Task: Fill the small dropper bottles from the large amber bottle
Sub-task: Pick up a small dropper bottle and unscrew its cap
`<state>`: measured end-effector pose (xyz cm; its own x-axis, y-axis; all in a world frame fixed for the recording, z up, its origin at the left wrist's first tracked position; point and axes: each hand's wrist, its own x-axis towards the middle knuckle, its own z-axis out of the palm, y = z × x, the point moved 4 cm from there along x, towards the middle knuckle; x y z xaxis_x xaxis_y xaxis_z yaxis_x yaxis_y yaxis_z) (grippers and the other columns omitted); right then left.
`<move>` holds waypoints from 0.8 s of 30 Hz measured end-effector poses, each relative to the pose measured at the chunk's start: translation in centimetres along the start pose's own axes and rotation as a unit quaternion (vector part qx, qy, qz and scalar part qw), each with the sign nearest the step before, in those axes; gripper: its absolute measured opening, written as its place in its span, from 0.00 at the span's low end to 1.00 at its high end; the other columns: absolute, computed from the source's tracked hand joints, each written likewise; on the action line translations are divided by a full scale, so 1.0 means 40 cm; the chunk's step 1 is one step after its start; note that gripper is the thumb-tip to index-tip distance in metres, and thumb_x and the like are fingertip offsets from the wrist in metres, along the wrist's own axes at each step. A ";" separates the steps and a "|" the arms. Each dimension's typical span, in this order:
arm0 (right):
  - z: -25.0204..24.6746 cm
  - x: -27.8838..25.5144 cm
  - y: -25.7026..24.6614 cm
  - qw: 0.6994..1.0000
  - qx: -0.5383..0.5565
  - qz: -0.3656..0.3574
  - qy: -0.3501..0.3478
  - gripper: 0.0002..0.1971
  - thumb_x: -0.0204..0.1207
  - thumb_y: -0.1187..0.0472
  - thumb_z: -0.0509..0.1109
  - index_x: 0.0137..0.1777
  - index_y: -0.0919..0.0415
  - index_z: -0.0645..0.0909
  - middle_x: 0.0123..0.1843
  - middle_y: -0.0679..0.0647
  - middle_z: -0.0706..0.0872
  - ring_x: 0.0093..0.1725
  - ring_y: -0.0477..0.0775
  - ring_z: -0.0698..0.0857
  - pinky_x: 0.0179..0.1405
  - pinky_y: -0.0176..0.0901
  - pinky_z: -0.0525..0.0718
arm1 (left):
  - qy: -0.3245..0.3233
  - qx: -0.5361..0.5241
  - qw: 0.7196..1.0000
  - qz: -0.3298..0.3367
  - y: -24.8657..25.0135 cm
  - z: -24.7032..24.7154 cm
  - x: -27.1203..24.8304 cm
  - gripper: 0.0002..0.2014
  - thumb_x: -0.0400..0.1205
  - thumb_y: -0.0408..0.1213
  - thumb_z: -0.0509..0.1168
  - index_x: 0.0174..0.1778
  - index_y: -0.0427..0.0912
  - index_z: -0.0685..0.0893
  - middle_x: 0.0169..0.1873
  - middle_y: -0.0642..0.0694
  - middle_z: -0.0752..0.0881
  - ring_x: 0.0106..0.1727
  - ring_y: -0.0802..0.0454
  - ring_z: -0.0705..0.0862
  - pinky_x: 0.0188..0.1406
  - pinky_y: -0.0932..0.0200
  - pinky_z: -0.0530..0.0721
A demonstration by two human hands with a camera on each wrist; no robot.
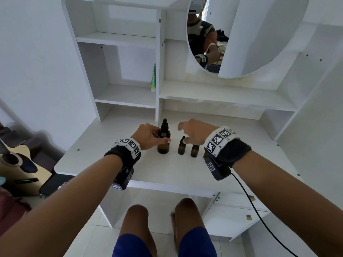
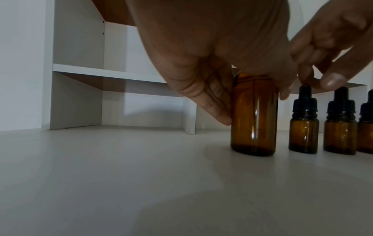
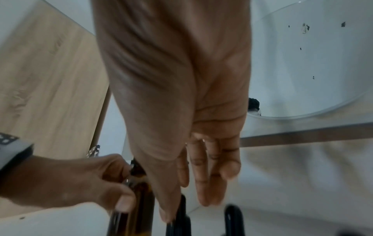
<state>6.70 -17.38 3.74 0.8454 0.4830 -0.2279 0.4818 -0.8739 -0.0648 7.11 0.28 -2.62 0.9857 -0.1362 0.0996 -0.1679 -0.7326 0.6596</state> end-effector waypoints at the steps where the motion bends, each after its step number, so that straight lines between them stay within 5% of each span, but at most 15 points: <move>1: 0.007 -0.002 0.001 1.000 0.000 0.000 0.001 0.25 0.81 0.58 0.71 0.76 0.57 0.72 0.68 0.57 0.80 0.62 0.60 0.83 0.60 0.48 0.82 | 0.000 0.001 1.000 0.000 0.001 0.000 -0.001 0.23 0.73 0.54 0.76 0.57 0.41 0.90 0.46 0.46 0.92 0.44 0.55 0.88 0.47 0.66 0.79; 13: 0.024 -0.014 -0.013 0.999 -0.037 0.003 0.004 0.14 0.82 0.57 0.69 0.66 0.57 0.80 0.62 0.56 0.81 0.57 0.59 0.84 0.47 0.44 0.76 | -0.003 -0.004 1.000 -0.003 0.005 -0.002 -0.003 0.24 0.73 0.53 0.76 0.59 0.40 0.90 0.50 0.44 0.92 0.50 0.52 0.89 0.57 0.58 0.84; 24: 0.064 -0.072 -0.116 0.993 -0.068 -0.091 0.015 0.11 0.84 0.56 0.66 0.63 0.57 0.81 0.53 0.57 0.84 0.50 0.59 0.84 0.43 0.45 0.74 | 0.006 -0.005 1.000 0.010 0.011 -0.006 -0.008 0.20 0.75 0.48 0.76 0.57 0.38 0.90 0.49 0.43 0.92 0.48 0.52 0.90 0.58 0.58 0.86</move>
<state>1.43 -14.85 2.23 0.7469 0.6359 -0.1945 0.6525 -0.7572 0.0297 6.72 0.15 -2.17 0.9821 -0.1426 0.1229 -0.1881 -0.7236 0.6641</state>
